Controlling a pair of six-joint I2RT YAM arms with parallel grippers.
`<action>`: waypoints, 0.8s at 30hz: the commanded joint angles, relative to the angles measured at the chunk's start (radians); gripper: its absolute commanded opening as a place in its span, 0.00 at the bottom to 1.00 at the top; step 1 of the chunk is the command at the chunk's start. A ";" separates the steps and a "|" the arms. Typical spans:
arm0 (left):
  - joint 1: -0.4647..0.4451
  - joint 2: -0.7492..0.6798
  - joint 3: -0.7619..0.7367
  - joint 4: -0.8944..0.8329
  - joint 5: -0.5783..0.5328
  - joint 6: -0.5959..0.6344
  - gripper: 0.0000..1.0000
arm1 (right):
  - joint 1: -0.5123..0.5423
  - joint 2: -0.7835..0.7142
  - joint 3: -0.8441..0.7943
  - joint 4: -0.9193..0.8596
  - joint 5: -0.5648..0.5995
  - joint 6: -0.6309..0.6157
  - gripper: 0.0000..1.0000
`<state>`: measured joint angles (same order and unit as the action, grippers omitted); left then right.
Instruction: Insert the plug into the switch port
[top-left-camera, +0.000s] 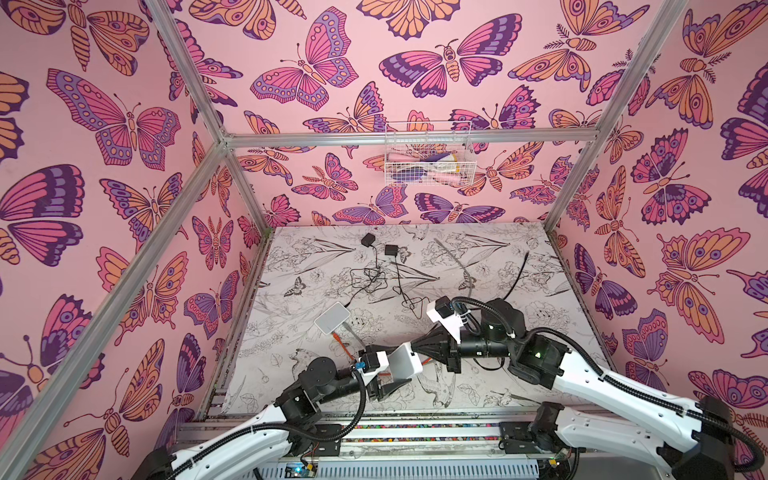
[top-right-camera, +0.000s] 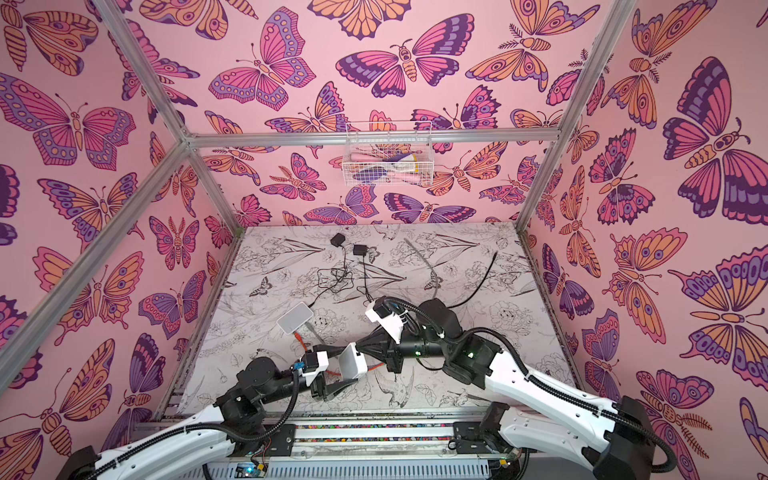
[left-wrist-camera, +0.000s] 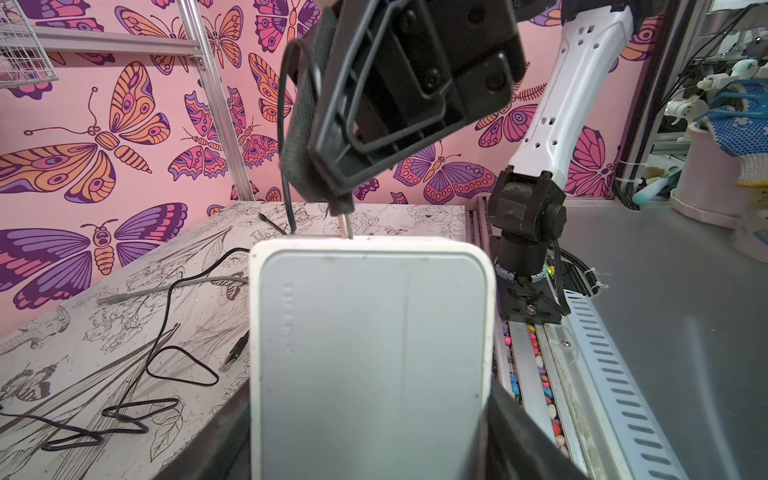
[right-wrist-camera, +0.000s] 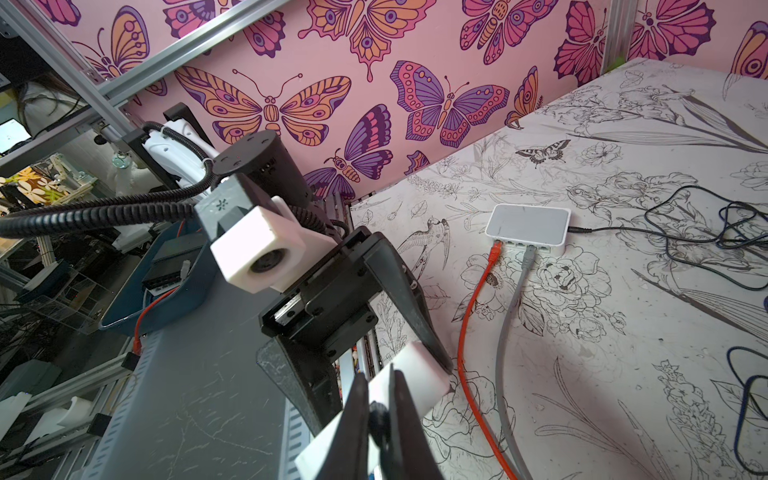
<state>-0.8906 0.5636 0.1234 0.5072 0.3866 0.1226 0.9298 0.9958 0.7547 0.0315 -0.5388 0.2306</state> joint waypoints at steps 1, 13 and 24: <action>-0.005 -0.014 0.005 0.028 -0.006 -0.005 0.00 | 0.015 0.004 0.037 -0.026 0.027 -0.028 0.00; -0.005 -0.043 0.009 0.001 -0.027 -0.010 0.00 | 0.059 0.022 0.062 -0.097 0.124 -0.075 0.00; -0.005 -0.052 -0.003 -0.001 -0.032 0.000 0.00 | 0.098 -0.002 0.081 -0.121 0.210 -0.093 0.00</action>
<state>-0.8906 0.5316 0.1230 0.4461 0.3496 0.1223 1.0176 1.0134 0.8059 -0.0612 -0.3576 0.1566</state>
